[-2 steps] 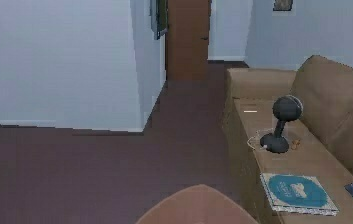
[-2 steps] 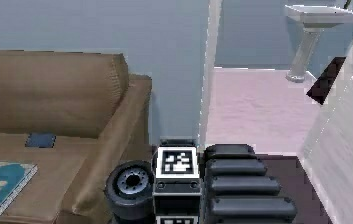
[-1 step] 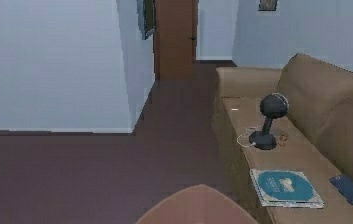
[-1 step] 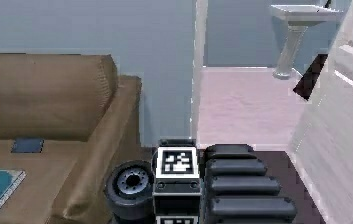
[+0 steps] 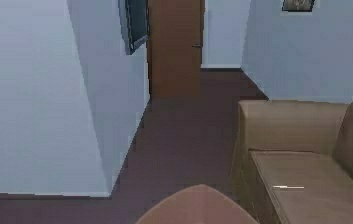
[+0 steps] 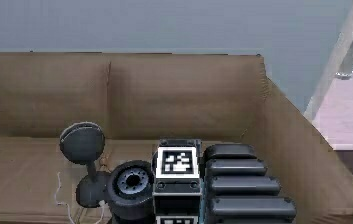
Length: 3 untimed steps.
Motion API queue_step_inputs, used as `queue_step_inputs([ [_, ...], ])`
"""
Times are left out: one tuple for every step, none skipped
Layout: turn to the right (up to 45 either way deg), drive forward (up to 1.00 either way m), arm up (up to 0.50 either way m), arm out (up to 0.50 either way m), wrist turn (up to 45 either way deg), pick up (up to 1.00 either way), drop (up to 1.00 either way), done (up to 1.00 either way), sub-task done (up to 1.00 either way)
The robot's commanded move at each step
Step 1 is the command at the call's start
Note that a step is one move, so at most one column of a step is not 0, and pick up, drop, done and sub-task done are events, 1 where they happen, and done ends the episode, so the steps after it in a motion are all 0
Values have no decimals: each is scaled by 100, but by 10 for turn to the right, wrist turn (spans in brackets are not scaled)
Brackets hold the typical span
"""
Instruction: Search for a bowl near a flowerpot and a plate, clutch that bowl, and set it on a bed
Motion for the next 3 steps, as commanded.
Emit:
queue_step_inputs([
  [0,100,0,0,0,0,0,0,0],
  [0,80,0,0,0,0,0,0,0],
  [270,0,0,0,0,0,0,0,0],
])
